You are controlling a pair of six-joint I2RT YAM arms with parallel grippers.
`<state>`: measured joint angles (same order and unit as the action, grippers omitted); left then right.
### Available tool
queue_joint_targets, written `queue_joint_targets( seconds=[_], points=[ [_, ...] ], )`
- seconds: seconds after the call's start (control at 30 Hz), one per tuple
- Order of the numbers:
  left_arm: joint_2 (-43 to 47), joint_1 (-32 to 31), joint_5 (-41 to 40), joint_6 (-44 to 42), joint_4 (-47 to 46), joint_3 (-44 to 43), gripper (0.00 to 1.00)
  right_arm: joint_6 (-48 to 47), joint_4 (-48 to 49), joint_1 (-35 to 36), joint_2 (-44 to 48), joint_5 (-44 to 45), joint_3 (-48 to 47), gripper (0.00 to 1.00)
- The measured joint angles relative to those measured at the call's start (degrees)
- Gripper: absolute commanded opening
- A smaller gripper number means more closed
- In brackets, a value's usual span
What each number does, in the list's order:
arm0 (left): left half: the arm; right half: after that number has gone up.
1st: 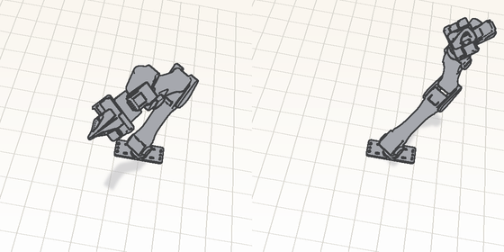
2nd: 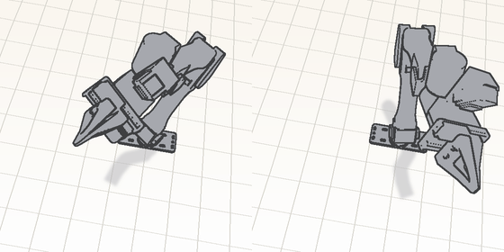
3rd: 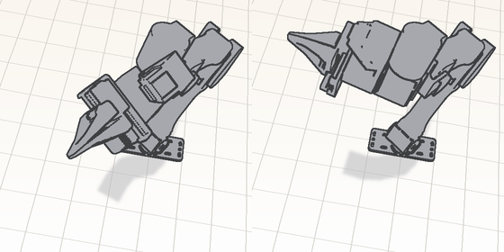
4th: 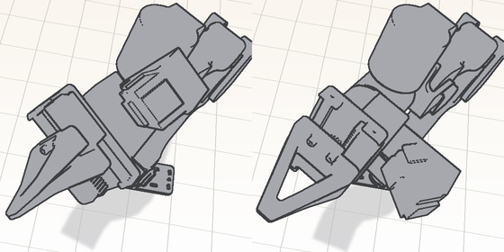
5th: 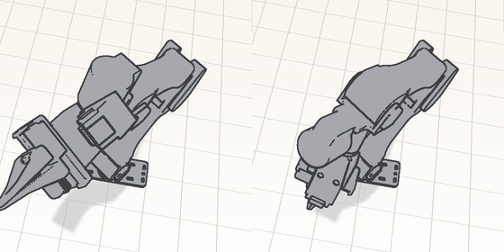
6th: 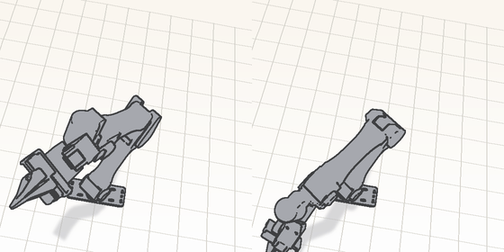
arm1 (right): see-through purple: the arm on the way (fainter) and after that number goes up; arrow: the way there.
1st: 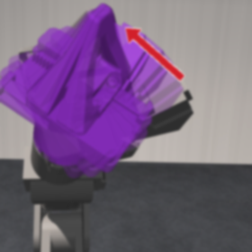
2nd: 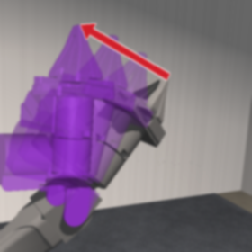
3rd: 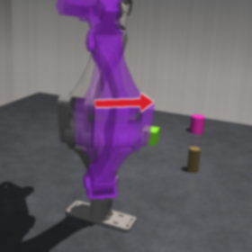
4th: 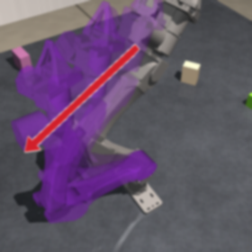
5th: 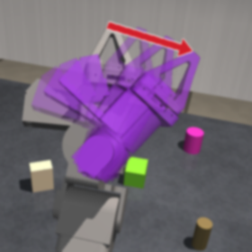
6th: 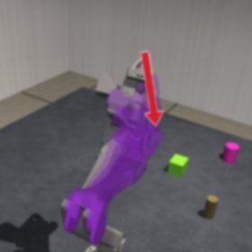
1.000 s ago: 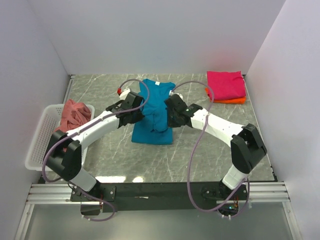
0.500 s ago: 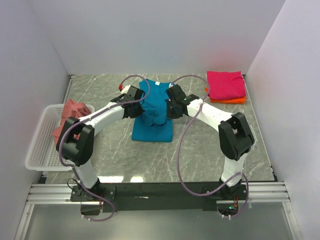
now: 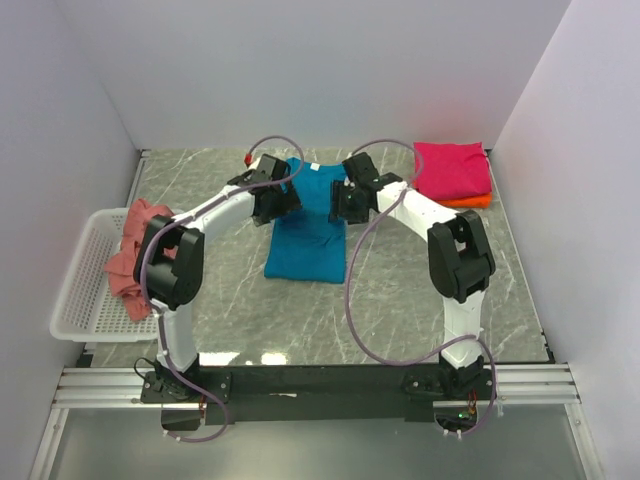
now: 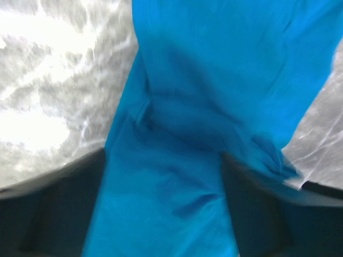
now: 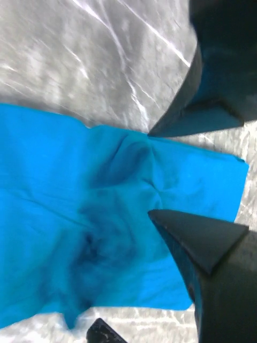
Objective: Fold and stack the t-shirts
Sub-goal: Fold the tshirt
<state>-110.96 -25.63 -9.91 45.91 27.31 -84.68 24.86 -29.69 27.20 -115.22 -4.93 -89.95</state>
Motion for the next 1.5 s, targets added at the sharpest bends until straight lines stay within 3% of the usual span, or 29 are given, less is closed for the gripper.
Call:
queue_joint_targets(
  seconds=[0.2,0.57,0.67,0.8,1.03,1.07,1.13,1.17,1.23,1.27,1.33,1.4,1.5],
  points=[
    [3.74,0.85,0.39,0.22,-0.68,0.96,0.99,-0.02,2.47,-1.9,3.37,-2.69,3.76,0.7],
    [25.68,0.79,6.45,4.28,-4.72,29.44,0.99,4.24,9.77,3.5,22.86,-7.34,32.46,0.68],
    [26.62,0.79,8.22,5.05,-5.97,35.04,0.88,5.7,11.23,6.08,23.39,-7.91,35.93,0.63],
    [25.46,0.79,9.7,5.86,-6.49,37.75,0.84,7.45,12.09,6.88,23.12,-8.04,37.92,0.56],
    [21.84,0.81,10.19,6.01,-8.83,37.64,0.56,9.01,15.19,6.91,20.9,-8.5,37.9,0.48],
    [21.59,0.81,10.29,6.01,-9.2,37.57,0.46,9.07,15.37,6.91,20.28,-8.68,37.88,0.47],
    [20.76,0.79,10.58,6.25,-9.94,37.53,0.36,9.38,15.5,6.99,19.06,-8.92,37.88,0.47],
    [20.37,0.81,10.71,6.29,-10.23,37.53,0.23,9.7,15.61,7.02,18.51,-9.4,37.88,0.47],
    [19.87,0.79,10.88,6.47,-10.75,37.53,0.14,9.86,16.04,7.08,18.38,-9.57,37.81,0.46],
    [19.52,0.79,11.26,6.51,-10.99,37.53,0.01,10.05,16.17,7.08,18.29,-9.6,37.81,0.44],
    [19.41,0.79,11.65,6.58,-11.5,37.53,0.01,10.25,16.46,7.15,18.12,-9.57,37.81,0.37],
    [19.39,0.79,11.69,6.84,-11.61,37.53,0.01,10.38,16.74,7.17,17.73,-9.38,37.81,0.15],
    [19.67,0.79,11.65,6.95,-11.98,37.92,0.01,10.91,16.74,7.17,17.46,-8.79,37.94,0.0]
  ],
)
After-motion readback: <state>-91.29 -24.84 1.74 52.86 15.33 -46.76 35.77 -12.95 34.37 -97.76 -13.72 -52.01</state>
